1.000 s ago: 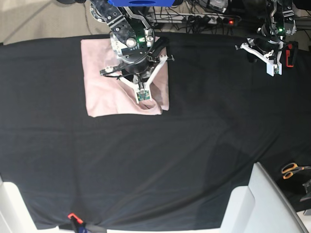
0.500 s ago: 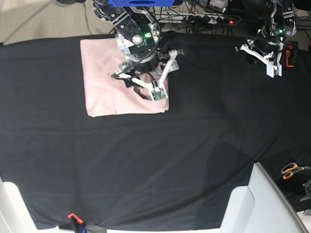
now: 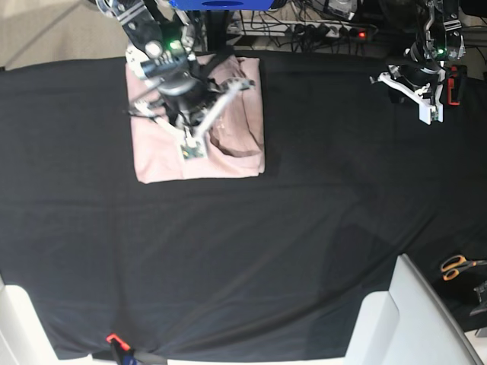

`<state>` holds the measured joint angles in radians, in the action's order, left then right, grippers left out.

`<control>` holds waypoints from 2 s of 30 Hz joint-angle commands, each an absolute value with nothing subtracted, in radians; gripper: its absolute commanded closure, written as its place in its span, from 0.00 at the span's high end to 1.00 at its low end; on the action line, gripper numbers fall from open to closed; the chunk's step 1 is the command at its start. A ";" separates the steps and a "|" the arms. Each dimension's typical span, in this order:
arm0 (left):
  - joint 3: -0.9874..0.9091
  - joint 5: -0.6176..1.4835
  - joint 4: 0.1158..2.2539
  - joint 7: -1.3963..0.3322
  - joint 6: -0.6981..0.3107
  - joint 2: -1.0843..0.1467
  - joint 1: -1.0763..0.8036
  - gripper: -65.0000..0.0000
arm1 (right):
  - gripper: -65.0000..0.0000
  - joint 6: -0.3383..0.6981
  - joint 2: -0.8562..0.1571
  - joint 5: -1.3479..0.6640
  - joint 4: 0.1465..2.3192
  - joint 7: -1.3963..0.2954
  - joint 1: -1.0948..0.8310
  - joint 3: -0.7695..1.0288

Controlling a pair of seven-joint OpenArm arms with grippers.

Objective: Fold the T-shirt properly
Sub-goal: 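Release the fold and raise the right gripper off the shirt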

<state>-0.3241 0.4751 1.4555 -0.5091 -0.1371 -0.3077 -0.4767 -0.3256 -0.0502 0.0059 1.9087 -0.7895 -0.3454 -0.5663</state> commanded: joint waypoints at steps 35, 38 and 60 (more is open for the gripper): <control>-0.171 0.481 1.518 -0.495 -0.137 -0.325 -0.444 0.00 | 0.00 -0.349 -0.220 -0.334 1.867 -0.668 -0.286 -0.725; -0.226 0.479 1.512 -0.498 -0.137 -0.328 -0.455 0.00 | 0.00 -0.401 -0.228 -0.334 1.790 -0.667 -0.193 -0.866; -0.242 0.490 1.560 -0.529 -0.229 -0.349 -0.518 0.00 | 0.38 -0.547 -0.297 -0.337 1.870 -0.671 -0.136 -0.983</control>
<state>-0.2363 0.4831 1.5475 -0.5385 -0.2394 -0.3405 -0.5076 -0.5446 -0.2974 -0.3447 1.8523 -0.6880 -0.1444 -0.9894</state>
